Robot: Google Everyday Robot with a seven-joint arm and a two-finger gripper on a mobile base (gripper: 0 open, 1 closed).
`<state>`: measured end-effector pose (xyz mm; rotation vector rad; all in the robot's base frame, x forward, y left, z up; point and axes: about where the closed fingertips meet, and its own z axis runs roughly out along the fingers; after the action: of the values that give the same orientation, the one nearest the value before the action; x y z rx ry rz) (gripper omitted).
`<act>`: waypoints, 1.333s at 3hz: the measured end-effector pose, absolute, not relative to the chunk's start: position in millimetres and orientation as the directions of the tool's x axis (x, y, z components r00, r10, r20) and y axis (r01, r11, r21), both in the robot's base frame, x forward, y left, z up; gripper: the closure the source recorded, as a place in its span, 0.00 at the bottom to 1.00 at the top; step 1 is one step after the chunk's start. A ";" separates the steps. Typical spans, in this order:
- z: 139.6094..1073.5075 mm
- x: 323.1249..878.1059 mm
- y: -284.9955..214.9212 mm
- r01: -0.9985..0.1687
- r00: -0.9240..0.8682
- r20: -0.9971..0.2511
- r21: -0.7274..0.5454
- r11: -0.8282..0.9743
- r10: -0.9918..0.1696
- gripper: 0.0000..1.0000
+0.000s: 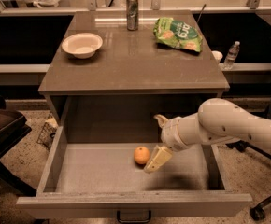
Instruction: Pick orange from top drawer and place on counter
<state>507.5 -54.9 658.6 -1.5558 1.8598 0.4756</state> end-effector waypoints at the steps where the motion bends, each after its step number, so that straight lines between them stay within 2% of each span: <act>1: 644.9 500.8 -45.9 -0.973 -0.083 -0.691 -0.100 0.208 -0.718 0.00; 2: 629.9 497.2 -30.9 -0.982 -0.088 -0.705 -0.059 0.182 -0.704 0.00; 3: 621.4 490.7 -15.9 -0.988 -0.089 -0.720 -0.024 0.153 -0.688 0.18; 4: 619.2 485.6 -4.8 -0.991 -0.089 -0.733 -0.004 0.134 -0.674 0.41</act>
Offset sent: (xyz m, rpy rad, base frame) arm -0.0137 0.0417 -0.0486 0.0689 0.1189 0.0832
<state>485.6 -4.8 619.2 -1.6004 1.8286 0.6945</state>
